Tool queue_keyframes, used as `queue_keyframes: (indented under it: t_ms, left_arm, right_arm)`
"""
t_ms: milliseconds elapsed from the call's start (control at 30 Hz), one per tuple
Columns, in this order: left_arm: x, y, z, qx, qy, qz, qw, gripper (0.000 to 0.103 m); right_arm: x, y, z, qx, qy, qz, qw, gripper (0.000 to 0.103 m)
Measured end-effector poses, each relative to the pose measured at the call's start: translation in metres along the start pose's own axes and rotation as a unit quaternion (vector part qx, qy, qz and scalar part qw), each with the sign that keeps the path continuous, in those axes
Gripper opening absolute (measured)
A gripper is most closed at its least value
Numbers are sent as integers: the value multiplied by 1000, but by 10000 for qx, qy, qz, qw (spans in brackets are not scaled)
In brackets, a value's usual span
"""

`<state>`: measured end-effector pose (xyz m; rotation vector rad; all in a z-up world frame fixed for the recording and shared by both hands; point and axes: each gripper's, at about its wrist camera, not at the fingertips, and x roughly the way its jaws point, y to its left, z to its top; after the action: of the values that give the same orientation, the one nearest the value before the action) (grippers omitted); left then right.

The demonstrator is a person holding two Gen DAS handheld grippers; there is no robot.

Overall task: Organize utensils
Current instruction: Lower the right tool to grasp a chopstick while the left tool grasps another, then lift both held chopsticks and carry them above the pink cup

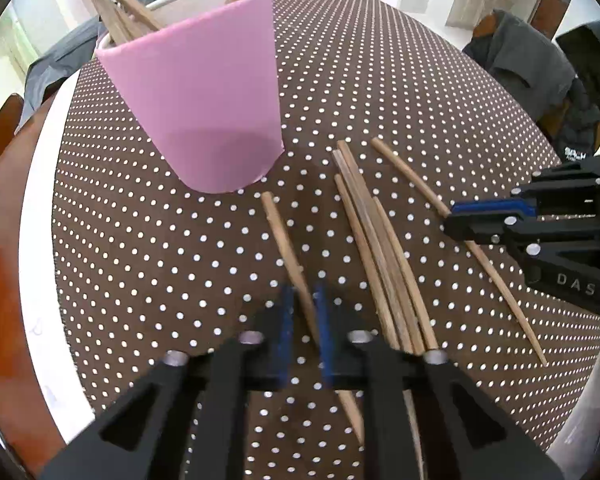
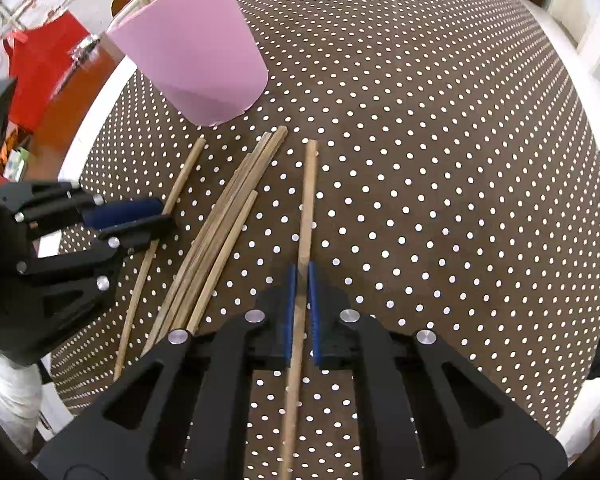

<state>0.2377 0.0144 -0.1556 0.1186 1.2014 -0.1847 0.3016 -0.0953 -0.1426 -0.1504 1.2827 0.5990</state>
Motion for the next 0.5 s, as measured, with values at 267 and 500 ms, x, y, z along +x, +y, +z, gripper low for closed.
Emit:
queue_keyframes:
  t_ms: [267,500]
  left_arm:
    - [-8,-8,-13,-135,-388,-199,9990,6]
    - [-54,-17,-14,-108,-1268,-232,9916,6]
  right_arm:
    - [-10,-21,-13,114,-266,210,9994,6]
    - [-35,-43,-37,165,-803,367,9960,6]
